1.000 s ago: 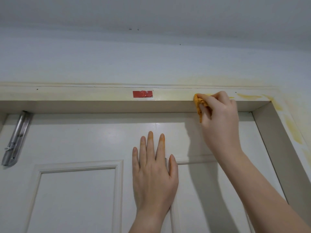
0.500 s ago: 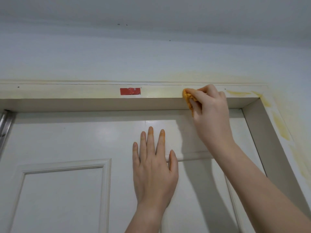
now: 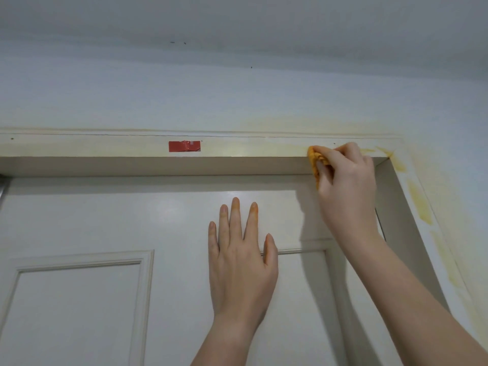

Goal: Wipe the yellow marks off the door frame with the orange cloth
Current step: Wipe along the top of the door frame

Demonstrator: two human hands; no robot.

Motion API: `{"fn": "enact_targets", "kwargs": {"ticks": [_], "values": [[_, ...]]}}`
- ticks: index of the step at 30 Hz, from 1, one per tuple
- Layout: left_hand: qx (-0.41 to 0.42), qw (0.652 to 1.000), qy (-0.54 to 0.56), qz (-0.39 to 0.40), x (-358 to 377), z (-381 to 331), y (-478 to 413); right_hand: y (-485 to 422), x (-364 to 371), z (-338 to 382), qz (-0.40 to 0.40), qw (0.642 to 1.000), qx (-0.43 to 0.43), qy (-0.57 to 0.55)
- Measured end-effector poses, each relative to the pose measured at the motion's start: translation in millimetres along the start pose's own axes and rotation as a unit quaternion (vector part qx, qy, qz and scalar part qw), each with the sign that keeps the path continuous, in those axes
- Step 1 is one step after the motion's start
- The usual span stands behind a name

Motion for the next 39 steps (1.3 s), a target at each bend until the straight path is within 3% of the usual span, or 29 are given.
{"fn": "enact_targets", "kwargs": {"ticks": [6,12,17,22,28,34,39], "values": [[-0.009,1.0,-0.018,0.002,5,-9,2,-11,2,5,0.035,0.997,-0.069,-0.004],[-0.023,1.0,-0.013,-0.008,6,-13,2,-8,-13,-21,0.007,1.0,0.014,-0.001],[-0.026,1.0,-0.011,-0.007,7,-14,4,-12,3,12,0.051,0.995,-0.09,-0.014],[-0.016,1.0,-0.016,-0.002,6,-11,7,-13,-8,-7,0.023,1.0,0.01,-0.013],[-0.008,1.0,-0.024,-0.003,7,-11,4,-19,10,26,0.052,0.996,-0.076,-0.014],[0.001,1.0,-0.031,0.002,6,-10,5,-7,-6,1,0.02,1.0,0.018,0.004],[0.001,0.999,-0.033,-0.002,7,-12,3,-19,3,16,0.053,0.996,-0.067,0.001]]}}
Point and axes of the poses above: each hand's wrist, its own y-axis away from the middle knuckle, its own x-axis out of the palm, z = x × y, the point moved 3 cm from there along -y, towards the middle knuckle, and after that the axes turned 14 degrees about z, right-handed, at the moved point
